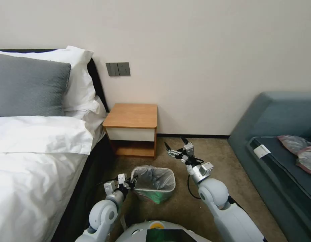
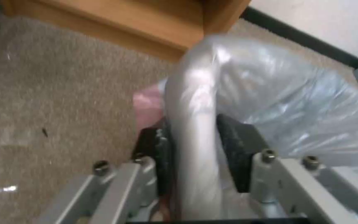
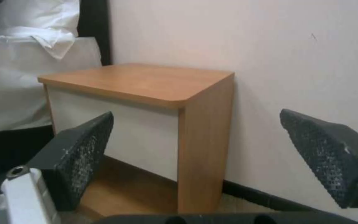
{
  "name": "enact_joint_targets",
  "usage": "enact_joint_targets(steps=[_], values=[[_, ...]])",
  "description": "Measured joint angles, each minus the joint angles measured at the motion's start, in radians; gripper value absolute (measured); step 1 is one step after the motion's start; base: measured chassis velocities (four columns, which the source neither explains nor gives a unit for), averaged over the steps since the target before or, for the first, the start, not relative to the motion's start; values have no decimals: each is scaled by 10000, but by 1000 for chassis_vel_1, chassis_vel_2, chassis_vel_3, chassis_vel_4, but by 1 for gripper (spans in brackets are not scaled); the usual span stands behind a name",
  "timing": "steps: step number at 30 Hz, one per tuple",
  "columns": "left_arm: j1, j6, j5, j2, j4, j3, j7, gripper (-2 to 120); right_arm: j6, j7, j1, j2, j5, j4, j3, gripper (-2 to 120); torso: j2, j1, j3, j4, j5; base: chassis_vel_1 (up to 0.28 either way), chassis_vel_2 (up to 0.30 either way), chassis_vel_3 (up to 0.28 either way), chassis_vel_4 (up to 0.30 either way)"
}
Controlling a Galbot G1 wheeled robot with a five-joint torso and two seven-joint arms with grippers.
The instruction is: Pick up the garbage bag from the table and place it over the trash can.
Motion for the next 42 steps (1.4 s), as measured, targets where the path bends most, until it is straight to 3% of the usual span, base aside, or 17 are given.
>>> enact_joint_targets(steps=[4,6,10,11,13,15,17,18,19,22,23,26,31,42], values=[[-17,0,-22,-12,-131,-32,-64,51,1,-51,31,80,-53,-56,-70,100,0,-1,0,1,0,0,0,0,0],[-12,-1,-22,-16,-138,-33,-67,53,0,-57,30,88,-62,-64,-74,100,0,-1,0,0,0,0,0,0,0],[89,-205,165,-81,-272,-47,-97,74,13,-81,27,182,-147,-171,-64,100,0,0,0,1,0,0,0,0,0],[89,-205,165,-81,-272,-47,-97,74,13,-81,27,182,-147,-171,-64,100,0,0,0,1,0,0,0,0,0],[169,-595,456,-138,-599,-127,-240,86,91,-75,-59,386,-207,-239,97,100,0,0,0,1,0,0,0,0,0],[203,-800,652,-149,-759,-155,-247,89,105,-12,-159,538,-303,-241,211,100,0,0,0,2,0,0,0,0,0],[264,-1618,1459,-182,-899,-212,-75,97,59,383,-516,954,-826,-147,418,100,0,0,-1,1,2,0,0,0,0],[264,-1618,1459,-182,-899,-212,-75,97,59,383,-516,954,-826,-147,418,100,0,0,-1,1,2,0,0,0,0],[269,-2360,1984,-212,-750,-248,215,99,20,606,-762,1177,-1142,-75,477,100,0,0,0,3,1,0,0,0,0],[-6,-5674,3438,-293,541,-484,1420,100,775,1167,-1781,1919,-2091,-198,453,100,0,0,-1,-2,-4,0,0,0,0],[-6,-5674,3438,-293,541,-484,1420,100,775,1167,-1781,1919,-2091,-198,453,100,0,0,-1,-2,-4,0,0,0,0],[-238,-7541,3793,-241,1480,-562,2234,99,1753,1450,-2282,2517,-2845,-606,490,100,0,0,0,-1,-1,0,0,0,0],[-488,-8340,3919,-228,2106,-587,2589,96,2391,1519,-2434,2879,-3615,-933,836,100,0,0,0,-1,-2,0,0,0,0],[-517,-8333,3901,-229,2158,-581,2590,96,2437,1506,-2420,2890,-3675,-962,873,100,0,0,0,1,0,0,0,0,0]])
